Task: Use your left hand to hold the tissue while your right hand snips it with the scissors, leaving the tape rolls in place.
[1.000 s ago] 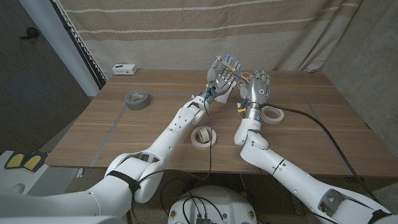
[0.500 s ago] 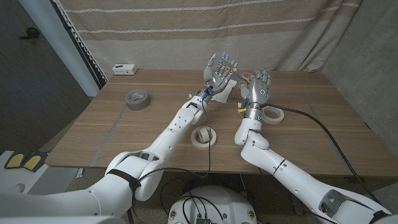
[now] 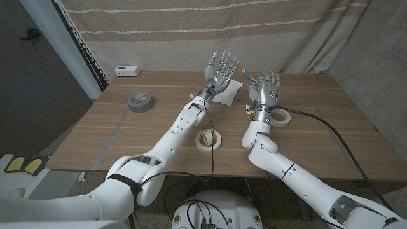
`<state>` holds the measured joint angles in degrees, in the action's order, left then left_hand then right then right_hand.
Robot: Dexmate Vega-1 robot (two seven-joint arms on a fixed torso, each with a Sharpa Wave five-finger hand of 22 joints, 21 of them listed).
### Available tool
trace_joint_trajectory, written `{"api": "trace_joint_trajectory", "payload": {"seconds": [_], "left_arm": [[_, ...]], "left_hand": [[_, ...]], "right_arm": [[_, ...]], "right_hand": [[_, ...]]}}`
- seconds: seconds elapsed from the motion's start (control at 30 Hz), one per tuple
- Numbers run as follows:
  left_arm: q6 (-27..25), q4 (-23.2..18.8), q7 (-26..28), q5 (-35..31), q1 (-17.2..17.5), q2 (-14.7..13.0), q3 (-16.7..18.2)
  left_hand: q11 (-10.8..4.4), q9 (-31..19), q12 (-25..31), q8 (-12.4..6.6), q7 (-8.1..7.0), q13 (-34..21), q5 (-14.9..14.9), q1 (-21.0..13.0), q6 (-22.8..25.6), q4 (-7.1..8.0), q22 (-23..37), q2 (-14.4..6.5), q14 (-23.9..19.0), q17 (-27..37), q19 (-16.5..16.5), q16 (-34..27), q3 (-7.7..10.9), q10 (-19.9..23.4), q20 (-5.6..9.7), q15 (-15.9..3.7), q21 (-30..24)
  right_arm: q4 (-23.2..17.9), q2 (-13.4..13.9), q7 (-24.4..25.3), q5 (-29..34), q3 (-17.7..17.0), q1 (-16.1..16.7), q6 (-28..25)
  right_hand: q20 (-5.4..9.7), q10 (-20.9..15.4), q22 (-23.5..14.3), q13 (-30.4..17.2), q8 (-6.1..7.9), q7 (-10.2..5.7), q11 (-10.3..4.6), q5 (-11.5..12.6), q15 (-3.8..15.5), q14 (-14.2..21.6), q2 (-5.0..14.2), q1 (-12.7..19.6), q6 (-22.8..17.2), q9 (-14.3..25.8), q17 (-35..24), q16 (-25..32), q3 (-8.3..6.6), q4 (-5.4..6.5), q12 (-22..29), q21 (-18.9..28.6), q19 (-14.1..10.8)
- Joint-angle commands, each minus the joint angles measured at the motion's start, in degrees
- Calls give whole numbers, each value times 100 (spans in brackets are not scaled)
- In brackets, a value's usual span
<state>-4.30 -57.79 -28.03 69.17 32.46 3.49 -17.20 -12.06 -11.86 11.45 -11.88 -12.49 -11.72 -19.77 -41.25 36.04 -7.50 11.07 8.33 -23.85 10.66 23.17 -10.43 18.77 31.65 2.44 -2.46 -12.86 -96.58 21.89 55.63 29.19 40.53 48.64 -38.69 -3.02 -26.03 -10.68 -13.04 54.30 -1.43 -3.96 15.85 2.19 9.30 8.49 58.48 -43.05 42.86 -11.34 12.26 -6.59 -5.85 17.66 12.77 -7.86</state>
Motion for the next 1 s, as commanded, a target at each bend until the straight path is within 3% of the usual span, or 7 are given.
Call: {"api": "trace_joint_trajectory", "payload": {"seconds": [0.03,0.3,0.43,0.67,0.73,0.83,1.0], "left_arm": [[305,-327,117,-69,119,-123,32],[405,-477,162,-81,187,-212,11],[491,-540,209,-117,226,-235,-17],[550,-605,246,-160,266,-286,-76],[608,-651,269,-195,298,-307,-90],[597,-735,235,-140,346,-328,-79],[539,-934,219,-38,428,-363,-70]], "left_hand": [[-2,-12,33,-27,-18,-20,-42,52,62,24,9,-36,-2,15,-56,-32,-6,37,391,-1001,17],[-16,-9,110,-51,-19,-27,-51,62,145,29,7,-79,42,14,-110,-41,-7,236,406,-993,37],[-8,-7,178,-109,-16,-30,-55,69,335,28,5,-111,32,14,-107,-64,-11,456,425,-989,34],[-15,-6,175,-119,-15,-29,-55,64,371,25,4,-115,33,14,-132,-64,-10,461,441,-991,44],[-16,-5,173,-122,-15,-29,-55,63,381,24,4,-117,32,13,-142,-64,-10,459,438,-991,47],[-18,-4,167,-125,-16,-28,-55,60,398,22,4,-119,29,13,-162,-65,-9,450,434,-990,54],[-18,-4,165,-125,-17,-28,-55,58,404,20,3,-121,29,13,-162,-65,-8,447,431,-991,54]], "right_arm": [[-331,91,-129,-143,-150,141,71],[-566,139,-183,-271,-319,271,113],[-685,190,-215,-340,-403,342,184],[-861,297,-350,-394,-481,427,196],[-932,334,-385,-441,-530,473,238],[-1067,379,-475,-563,-636,553,298],[-1295,445,-708,-831,-808,665,386]], "right_hand": [[18,-223,-31,-162,91,11,-74,52,561,212,38,-105,75,-14,-56,68,-66,20,165,56,-145],[-121,-96,-43,-294,163,18,-21,71,457,179,80,-148,143,-2,-111,54,-101,40,191,40,-110],[-118,-348,-54,-500,215,8,-62,97,524,453,149,-176,154,-83,-267,209,-184,65,432,54,-145],[-106,-293,-76,-879,240,12,-29,126,547,772,163,-125,130,-187,-592,492,-291,32,743,123,-311],[2,-231,-113,-1161,269,22,-47,126,631,952,104,-73,134,-217,-836,705,-314,-31,970,193,-469],[276,-142,-250,-1868,259,35,-296,104,732,1242,16,10,10,-457,-1510,1280,-279,-152,1567,406,-857],[437,-75,-656,-3093,315,3,-102,68,710,1245,-71,223,74,-541,-2816,2303,-192,-263,2624,864,-1222]]}}
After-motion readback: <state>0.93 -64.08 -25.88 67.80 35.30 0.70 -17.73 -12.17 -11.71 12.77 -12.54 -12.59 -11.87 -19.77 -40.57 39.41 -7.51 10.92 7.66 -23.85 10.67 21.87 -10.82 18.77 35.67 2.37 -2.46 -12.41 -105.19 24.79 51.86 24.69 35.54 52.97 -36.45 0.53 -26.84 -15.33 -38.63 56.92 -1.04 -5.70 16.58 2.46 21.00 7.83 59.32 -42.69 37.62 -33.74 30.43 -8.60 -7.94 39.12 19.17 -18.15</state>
